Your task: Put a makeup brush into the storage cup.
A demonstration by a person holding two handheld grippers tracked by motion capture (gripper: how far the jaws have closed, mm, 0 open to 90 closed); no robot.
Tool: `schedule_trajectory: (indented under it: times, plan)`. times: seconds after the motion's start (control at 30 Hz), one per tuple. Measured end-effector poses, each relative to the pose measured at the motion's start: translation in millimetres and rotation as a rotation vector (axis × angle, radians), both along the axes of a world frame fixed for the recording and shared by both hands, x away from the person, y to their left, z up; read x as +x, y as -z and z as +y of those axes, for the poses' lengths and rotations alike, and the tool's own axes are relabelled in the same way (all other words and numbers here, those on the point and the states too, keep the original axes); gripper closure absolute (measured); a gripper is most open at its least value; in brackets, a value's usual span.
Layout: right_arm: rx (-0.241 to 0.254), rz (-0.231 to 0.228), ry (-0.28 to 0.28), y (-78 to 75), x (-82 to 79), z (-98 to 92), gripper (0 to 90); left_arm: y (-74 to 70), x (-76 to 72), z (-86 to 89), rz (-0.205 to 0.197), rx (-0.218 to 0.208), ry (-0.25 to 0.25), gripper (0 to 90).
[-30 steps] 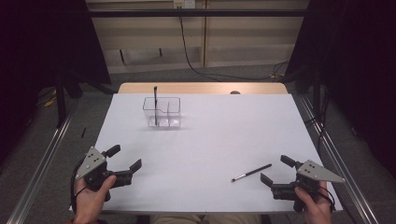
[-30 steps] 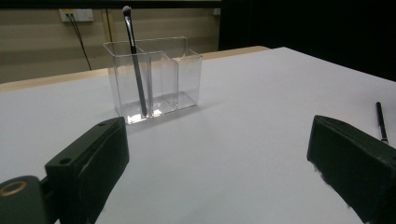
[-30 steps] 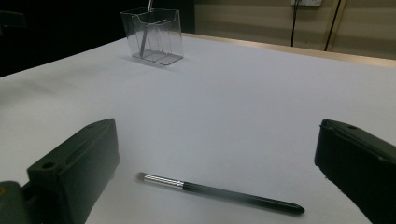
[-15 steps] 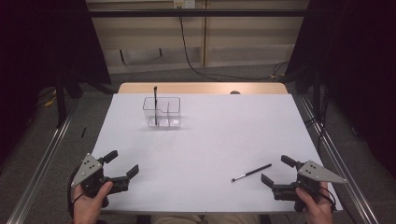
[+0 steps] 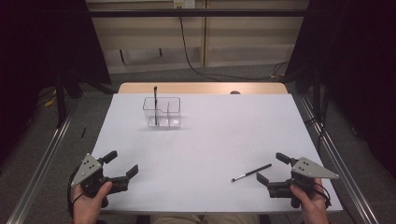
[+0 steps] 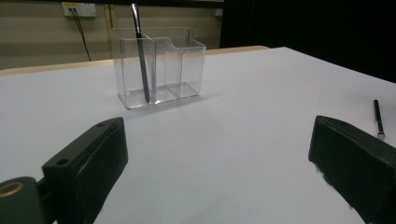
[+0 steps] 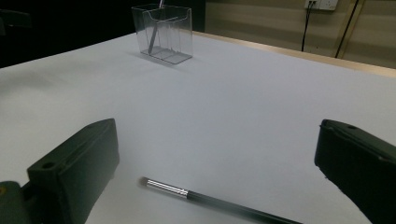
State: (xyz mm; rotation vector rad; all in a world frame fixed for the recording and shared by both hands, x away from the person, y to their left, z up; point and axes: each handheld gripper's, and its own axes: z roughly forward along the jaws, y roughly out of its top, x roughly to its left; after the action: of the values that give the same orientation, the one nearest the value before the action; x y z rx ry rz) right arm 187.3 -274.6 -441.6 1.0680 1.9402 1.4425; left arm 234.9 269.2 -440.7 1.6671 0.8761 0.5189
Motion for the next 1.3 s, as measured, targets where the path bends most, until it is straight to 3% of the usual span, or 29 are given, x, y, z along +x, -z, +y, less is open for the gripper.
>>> schedule_trajectory:
  times: [0.3, 0.67, 0.77, 0.97, 1.07, 1.23, 1.3]
  plan:
    - [-0.007, -0.028, 0.008, -11.3, 12.5, 7.1, 0.5, -2.5, -3.7, -1.4, -0.008, 0.006, -0.005, 4.4]
    - [0.001, 0.0, 0.01, -22.9, 32.1, 6.3, 1.1, -2.1, -2.6, -2.5, -0.007, 0.01, -0.003, 4.2]
    - [0.023, 0.02, 0.015, -26.0, 39.9, 5.4, 0.0, -1.6, -2.3, -3.1, -0.001, 0.005, -0.001, 4.3]
    - [-0.003, 0.036, -0.004, -28.5, 52.5, 5.8, 0.0, -1.6, -2.1, -2.7, -0.005, 0.008, 0.002, 4.1]
    - [-0.039, 0.063, -0.05, -30.5, 58.7, 7.6, 0.0, -1.5, -1.3, -2.5, -0.005, 0.016, 0.009, 4.1]
    - [-0.067, 0.082, -0.071, -31.8, 68.9, 8.0, 0.0, -1.5, -1.5, -2.6, -0.006, 0.015, 0.009, 4.1]
    - [-0.083, 0.112, -0.081, -31.6, 72.0, 7.0, 0.8, -1.6, -1.5, -2.4, -0.006, 0.017, 0.01, 4.0]
